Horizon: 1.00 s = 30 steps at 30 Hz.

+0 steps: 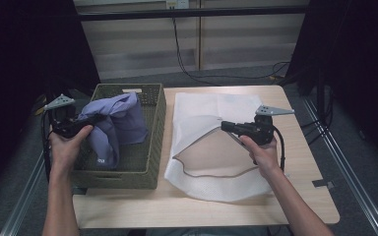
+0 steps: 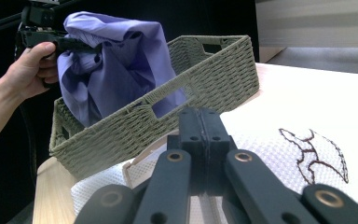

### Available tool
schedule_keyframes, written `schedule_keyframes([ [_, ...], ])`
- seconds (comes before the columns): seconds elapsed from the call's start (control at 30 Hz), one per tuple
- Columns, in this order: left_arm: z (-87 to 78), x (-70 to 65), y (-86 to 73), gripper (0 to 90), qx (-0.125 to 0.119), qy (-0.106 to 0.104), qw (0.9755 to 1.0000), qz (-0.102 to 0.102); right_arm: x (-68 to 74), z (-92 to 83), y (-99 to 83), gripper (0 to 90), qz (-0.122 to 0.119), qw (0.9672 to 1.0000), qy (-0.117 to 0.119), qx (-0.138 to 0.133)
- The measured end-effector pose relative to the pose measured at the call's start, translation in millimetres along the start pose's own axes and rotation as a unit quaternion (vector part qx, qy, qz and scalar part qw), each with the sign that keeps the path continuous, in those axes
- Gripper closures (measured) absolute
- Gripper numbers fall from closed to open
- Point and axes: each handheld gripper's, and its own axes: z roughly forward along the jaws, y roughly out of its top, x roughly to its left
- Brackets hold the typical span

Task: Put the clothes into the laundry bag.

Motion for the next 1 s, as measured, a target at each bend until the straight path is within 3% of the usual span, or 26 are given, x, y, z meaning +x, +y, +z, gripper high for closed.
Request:
schedule_keyframes([
  [0.33, -12.6, 0.4, 4.5, 72.0, -0.036, 0.006, 0.9993, -0.010, 0.2, -1.2, 0.8, 90.0, 0.000, 1.0000, 0.000, -0.002],
  [1.0, -40.8, -9.1, 19.3, 72.0, -0.096, 0.015, 0.9952, 0.005, 0.1, -1.3, 0.8, 90.0, -0.001, 1.0000, 0.001, -0.003],
])
